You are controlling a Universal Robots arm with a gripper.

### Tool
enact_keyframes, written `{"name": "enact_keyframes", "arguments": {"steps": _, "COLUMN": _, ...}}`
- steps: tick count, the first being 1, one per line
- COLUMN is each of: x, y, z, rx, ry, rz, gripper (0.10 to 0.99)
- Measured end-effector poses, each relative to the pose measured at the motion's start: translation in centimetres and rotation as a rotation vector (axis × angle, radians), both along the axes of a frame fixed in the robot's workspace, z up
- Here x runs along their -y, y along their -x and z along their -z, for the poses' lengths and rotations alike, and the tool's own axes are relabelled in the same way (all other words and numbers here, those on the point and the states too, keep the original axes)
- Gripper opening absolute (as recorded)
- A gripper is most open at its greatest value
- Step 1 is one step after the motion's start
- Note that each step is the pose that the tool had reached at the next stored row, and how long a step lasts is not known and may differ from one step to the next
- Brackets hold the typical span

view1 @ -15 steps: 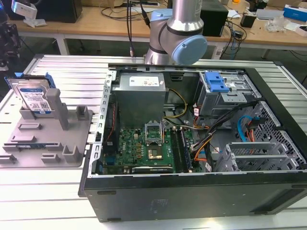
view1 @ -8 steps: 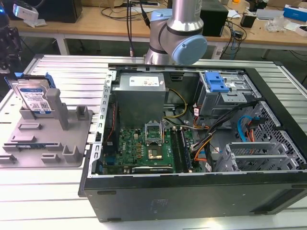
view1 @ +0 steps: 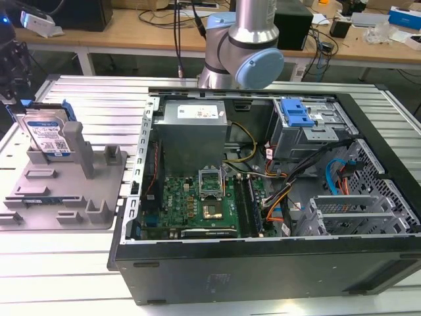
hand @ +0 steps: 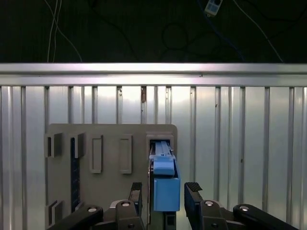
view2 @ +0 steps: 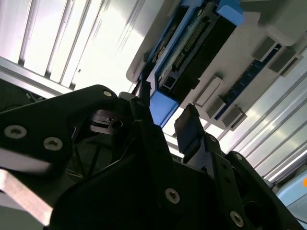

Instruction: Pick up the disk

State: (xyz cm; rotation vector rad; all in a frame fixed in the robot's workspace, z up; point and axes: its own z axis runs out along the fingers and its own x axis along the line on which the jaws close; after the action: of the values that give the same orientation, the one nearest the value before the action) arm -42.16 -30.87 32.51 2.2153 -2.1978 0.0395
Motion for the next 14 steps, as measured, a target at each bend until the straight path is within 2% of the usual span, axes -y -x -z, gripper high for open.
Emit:
{"name": "enact_keyframes", "arguments": {"steps": 5, "x": -0.12, "y": 0.03, "z": 0.44, "rx": -0.0002, "ry": 0.000, "rz": 0.000, "gripper": 0.482}}
{"name": "enact_keyframes", "arguments": {"steps": 10, "x": 0.19, "y": 0.03, "z": 0.73, "rx": -0.0006, "ry": 0.000, "rz": 0.000, "gripper": 0.482}}
{"name": "enact_keyframes", "arguments": {"steps": 14, "x": 0.20, "y": 0.03, "z": 0.79, "rx": -0.0009, "ry": 0.000, "rz": 0.000, "gripper": 0.482}}
